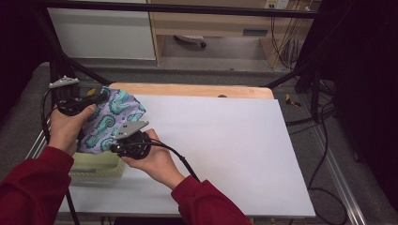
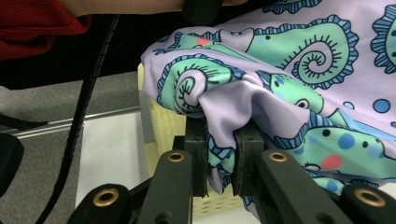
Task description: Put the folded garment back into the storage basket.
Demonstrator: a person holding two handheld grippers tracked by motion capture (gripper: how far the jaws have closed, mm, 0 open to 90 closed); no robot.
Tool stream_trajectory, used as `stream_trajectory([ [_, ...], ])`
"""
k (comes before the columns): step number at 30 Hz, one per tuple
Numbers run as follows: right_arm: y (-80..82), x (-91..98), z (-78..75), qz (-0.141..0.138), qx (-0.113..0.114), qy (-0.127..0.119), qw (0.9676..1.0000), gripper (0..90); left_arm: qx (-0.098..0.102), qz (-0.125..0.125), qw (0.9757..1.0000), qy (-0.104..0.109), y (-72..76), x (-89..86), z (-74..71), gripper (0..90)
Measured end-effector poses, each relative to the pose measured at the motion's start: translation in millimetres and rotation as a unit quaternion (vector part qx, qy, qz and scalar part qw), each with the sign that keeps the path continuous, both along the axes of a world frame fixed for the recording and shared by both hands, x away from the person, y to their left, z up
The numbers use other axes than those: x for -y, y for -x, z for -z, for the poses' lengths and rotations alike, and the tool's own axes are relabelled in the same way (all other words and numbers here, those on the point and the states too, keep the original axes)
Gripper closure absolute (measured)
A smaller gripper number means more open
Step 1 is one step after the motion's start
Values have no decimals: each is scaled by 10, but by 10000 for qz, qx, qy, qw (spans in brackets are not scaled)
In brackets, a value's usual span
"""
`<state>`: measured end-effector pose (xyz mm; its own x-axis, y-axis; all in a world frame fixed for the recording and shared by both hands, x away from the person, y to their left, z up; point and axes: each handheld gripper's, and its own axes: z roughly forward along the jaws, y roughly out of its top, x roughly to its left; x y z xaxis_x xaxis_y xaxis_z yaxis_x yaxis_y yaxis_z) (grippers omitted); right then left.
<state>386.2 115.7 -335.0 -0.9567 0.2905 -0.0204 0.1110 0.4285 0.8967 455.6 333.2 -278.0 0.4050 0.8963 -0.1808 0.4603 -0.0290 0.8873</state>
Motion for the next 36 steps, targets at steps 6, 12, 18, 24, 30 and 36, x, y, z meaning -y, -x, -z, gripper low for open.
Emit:
stream_trajectory([
  [6, -3, -44, -4, -18, -18, -18, 10000, 797, 13, -21, 10000, 1, 13, -40, -12, 858],
  [12, -9, -107, 20, -14, -93, -103, 9999, 798, 10, -61, 10000, 15, 13, -67, -13, 858],
  [18, 2, -199, 75, 27, -108, -177, 9998, 798, 19, -122, 9999, 76, 17, -135, -17, 858],
  [24, -7, -261, 94, 15, -66, -100, 9999, 798, -8, -181, 9998, 24, 26, -207, 25, 858],
  [30, -21, -288, 114, 38, 8, -64, 10000, 798, -12, -244, 9997, 60, 25, -283, 48, 858],
  [36, -37, -317, 150, 42, -40, -97, 9999, 798, -46, -276, 9996, 70, 23, -321, 78, 857],
])
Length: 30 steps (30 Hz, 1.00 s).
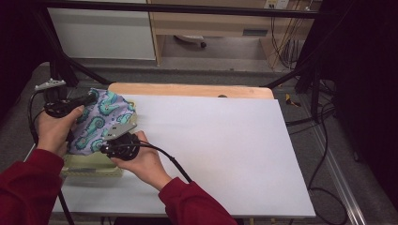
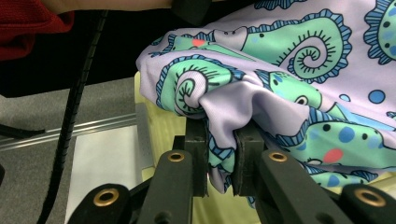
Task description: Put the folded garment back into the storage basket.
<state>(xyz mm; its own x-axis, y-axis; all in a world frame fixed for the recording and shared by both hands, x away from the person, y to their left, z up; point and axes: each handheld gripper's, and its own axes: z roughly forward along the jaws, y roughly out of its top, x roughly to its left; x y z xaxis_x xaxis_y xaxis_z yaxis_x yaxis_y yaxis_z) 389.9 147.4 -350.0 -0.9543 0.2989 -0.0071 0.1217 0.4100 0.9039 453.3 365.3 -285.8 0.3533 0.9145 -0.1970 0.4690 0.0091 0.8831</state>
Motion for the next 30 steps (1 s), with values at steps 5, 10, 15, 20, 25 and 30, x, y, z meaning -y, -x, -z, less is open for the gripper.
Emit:
stream_trajectory([
  [5, 2, -47, 30, -22, -12, 35, 10000, 798, -25, -31, 10000, 4, -1, -28, 13, 858],
  [10, -4, -81, 41, -22, -37, 0, 10000, 798, -20, -72, 10000, 16, 5, -67, 13, 858],
  [15, -10, -120, 65, -16, -63, -31, 10000, 798, -27, -124, 9999, 43, 8, -125, 15, 857],
  [20, -11, -158, 78, -31, -79, -35, 10000, 797, -50, -147, 9999, 44, 19, -166, 29, 858],
  [25, -5, -185, 97, -39, -95, -31, 9999, 797, -54, -172, 9998, 45, 21, -195, 49, 857],
  [30, -6, -209, 111, -48, -102, -24, 9999, 797, -78, -216, 9997, 38, 15, -237, 64, 857],
])
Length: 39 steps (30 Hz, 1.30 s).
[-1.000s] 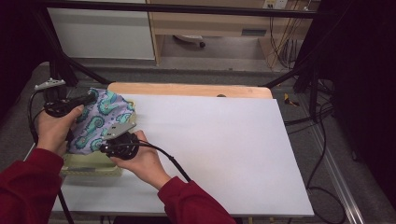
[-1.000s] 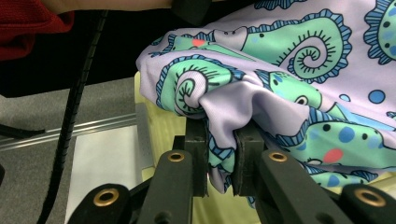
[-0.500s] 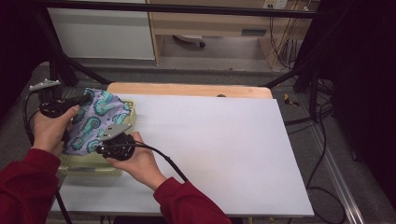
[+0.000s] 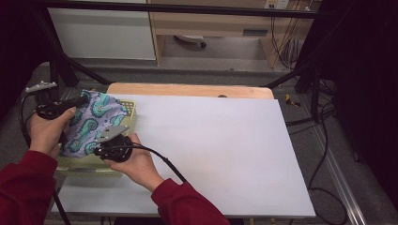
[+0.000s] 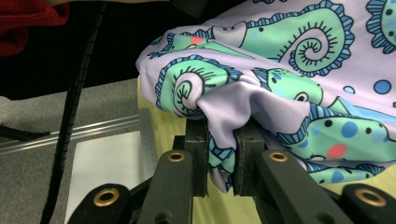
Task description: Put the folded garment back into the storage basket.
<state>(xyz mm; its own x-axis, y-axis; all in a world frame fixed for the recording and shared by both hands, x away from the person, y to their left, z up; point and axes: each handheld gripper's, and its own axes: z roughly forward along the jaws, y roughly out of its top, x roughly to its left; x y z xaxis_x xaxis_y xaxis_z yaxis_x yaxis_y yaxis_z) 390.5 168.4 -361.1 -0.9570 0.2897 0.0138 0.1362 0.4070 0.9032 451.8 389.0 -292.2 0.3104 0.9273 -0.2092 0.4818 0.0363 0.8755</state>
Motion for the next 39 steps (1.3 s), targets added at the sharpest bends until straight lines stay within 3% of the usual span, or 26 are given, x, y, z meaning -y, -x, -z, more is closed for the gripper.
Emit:
stream_trajectory([
  [39, 1, -181, 83, -56, -59, 0, 10000, 797, -83, -147, 9999, -16, 12, -190, 67, 857],
])
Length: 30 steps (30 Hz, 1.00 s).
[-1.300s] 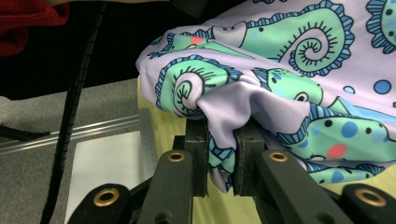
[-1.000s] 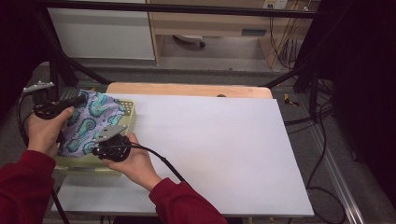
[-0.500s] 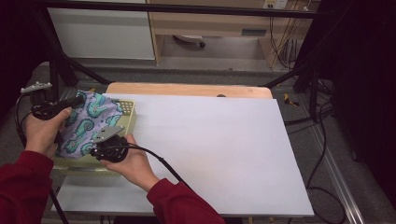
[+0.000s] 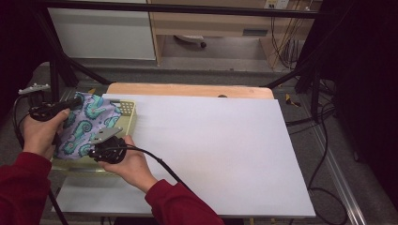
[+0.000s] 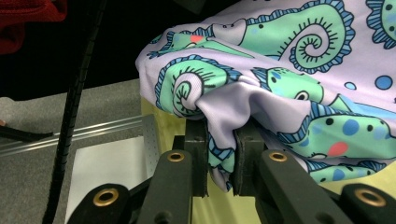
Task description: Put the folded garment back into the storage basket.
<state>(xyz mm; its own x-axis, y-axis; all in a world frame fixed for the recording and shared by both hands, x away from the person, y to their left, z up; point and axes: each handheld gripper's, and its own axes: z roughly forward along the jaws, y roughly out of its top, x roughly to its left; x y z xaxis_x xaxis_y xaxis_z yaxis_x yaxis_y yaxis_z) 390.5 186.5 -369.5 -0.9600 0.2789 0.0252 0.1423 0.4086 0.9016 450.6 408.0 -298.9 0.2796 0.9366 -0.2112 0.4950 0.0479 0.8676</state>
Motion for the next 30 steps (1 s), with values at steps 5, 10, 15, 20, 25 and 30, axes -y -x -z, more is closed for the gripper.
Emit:
stream_trajectory([
  [5, 1, -26, 6, -4, -10, 1, 10000, 797, -23, -29, 10000, -17, -4, -32, 15, 857],
  [10, -8, -47, 32, -19, -41, 36, 10000, 797, -70, -40, 10000, -32, -12, -59, 49, 857],
  [15, -14, -66, 55, -34, -64, 61, 10000, 797, -121, -45, 9999, -46, -20, -75, 85, 857],
  [20, -17, -85, 91, -51, -72, 147, 9999, 796, -166, -30, 9998, -74, -37, -71, 107, 857],
  [25, -25, -84, 98, -48, -92, 162, 9998, 796, -193, -12, 9997, -114, -50, -60, 118, 857],
  [30, -29, -84, 106, -32, -109, 194, 9997, 795, -226, 6, 9997, -123, -68, -42, 136, 857],
])
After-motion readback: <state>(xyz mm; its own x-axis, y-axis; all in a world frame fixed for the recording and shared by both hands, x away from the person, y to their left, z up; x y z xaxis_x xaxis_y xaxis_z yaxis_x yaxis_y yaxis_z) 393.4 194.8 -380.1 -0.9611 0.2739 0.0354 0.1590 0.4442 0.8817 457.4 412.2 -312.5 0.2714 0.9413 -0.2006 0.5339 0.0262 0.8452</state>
